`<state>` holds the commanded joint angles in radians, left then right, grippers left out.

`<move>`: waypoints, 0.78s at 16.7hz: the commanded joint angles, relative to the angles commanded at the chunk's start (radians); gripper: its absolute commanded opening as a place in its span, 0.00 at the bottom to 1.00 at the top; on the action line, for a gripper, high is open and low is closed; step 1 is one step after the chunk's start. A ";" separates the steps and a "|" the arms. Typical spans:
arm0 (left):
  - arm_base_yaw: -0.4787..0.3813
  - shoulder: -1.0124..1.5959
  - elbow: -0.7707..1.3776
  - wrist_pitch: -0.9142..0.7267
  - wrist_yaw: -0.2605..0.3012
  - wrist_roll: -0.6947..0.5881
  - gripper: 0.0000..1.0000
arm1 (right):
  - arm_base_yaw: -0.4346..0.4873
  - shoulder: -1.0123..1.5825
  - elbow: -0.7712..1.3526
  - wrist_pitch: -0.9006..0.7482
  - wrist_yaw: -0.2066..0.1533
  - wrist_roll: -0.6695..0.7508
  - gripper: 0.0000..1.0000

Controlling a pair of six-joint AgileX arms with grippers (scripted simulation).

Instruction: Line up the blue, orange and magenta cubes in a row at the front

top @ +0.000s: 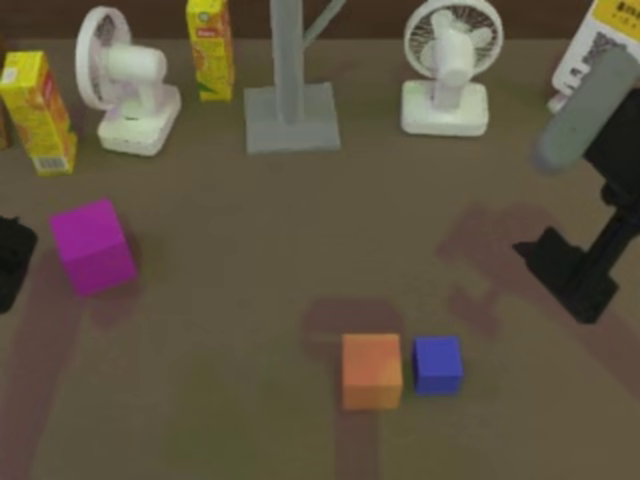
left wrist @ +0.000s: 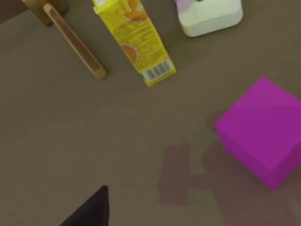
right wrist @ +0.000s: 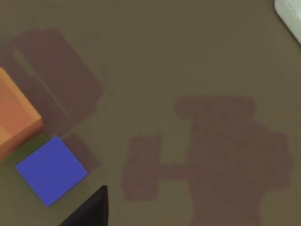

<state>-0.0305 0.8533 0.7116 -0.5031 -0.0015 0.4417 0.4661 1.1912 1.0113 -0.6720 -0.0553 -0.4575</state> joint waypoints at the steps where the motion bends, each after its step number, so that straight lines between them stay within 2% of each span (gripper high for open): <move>1: -0.006 0.105 0.073 -0.057 -0.001 0.049 1.00 | -0.043 -0.106 -0.089 0.054 -0.003 0.040 1.00; 7: -0.041 0.723 0.515 -0.398 -0.007 0.337 1.00 | -0.275 -0.684 -0.599 0.358 0.004 0.263 1.00; 13: -0.067 1.100 0.850 -0.617 -0.001 0.536 1.00 | -0.419 -1.073 -0.927 0.598 0.040 0.414 1.00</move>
<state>-0.0978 1.9529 1.5618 -1.1201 -0.0026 0.9775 0.0469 0.1183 0.0838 -0.0745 -0.0158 -0.0439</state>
